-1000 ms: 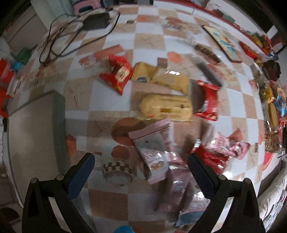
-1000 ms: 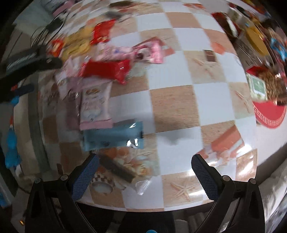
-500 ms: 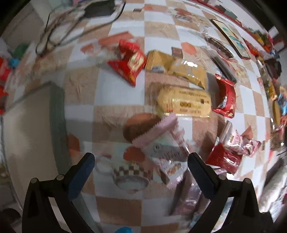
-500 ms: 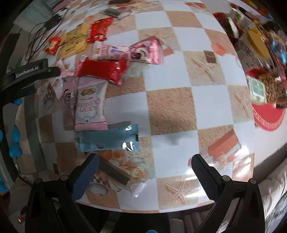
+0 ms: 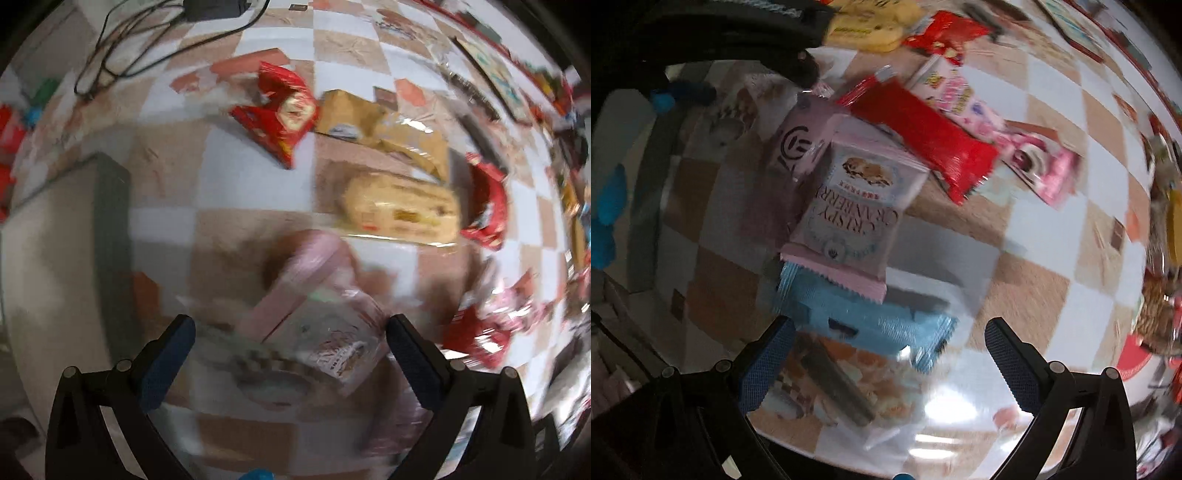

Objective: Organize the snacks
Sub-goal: 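Move both tools over the pile of snack packets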

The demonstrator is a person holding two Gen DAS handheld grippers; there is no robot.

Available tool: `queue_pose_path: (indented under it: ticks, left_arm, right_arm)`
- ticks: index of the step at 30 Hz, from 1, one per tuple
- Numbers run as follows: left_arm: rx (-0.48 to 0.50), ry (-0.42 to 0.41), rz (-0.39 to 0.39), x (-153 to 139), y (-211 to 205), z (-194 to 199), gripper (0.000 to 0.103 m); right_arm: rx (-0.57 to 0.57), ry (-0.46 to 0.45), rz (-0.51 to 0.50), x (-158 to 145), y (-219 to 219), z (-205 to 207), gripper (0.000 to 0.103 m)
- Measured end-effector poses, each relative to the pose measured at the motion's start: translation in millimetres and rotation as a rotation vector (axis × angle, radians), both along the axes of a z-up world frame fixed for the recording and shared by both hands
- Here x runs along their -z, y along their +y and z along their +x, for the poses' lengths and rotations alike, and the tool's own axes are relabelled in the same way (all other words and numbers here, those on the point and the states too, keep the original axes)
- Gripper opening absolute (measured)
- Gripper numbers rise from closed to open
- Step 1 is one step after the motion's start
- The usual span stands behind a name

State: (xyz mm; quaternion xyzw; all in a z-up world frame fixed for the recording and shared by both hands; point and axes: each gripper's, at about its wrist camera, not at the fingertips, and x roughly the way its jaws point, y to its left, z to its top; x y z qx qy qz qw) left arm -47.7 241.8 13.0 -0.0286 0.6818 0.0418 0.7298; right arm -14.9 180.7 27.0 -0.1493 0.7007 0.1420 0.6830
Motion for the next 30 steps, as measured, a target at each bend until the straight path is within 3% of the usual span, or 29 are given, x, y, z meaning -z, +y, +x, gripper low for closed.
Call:
queue_pose_path:
  ticks: [1,2,5,7,9,16,19,21,23,27,30]
  left_arm:
    - [0.006,0.013,0.014,2,6,0,0.103]
    - [-0.014,0.025,-0.02,2,15,-1,0.103]
    - [-0.045,0.037,-0.04,1,26,-6,0.103]
    - [-0.047,0.044,-0.043,1,23,-9,0.103]
    - [-0.034,0.042,-0.011,3,20,-11,0.103]
    - [0.048,0.012,-0.009,-4,2,-5,0.103]
    - [0.018,-0.002,-0.007,-6,5,-4,0.103]
    - [-0.018,-0.021,-0.007,12,-6,19,0.103]
    - [-0.046,-0.023,-0.006,1,7,2,0.103]
    - [-0.071,0.037,-0.019,11,12,14,0.103]
    - [-0.162,0.076,-0.06,11,27,23,0.103]
  right_arm:
    - [0.022,-0.003,-0.002,3,-3,6,0.103]
    - [0.058,-0.001,0.003,4,-7,12,0.103]
    - [0.272,0.033,0.049,9,-40,36,0.103]
    - [0.337,0.029,0.06,7,-53,44,0.103]
    - [0.338,0.041,0.059,8,-61,52,0.103]
    - [0.27,0.042,0.072,0,-61,56,0.103]
    - [0.317,0.059,0.066,6,-56,48,0.103]
    - [0.334,0.052,0.066,8,-58,52,0.103]
    - [0.334,0.056,0.065,9,-63,55,0.103]
    - [0.293,0.05,0.034,16,-56,43,0.103]
    - [0.28,0.039,0.013,19,-48,40,0.103]
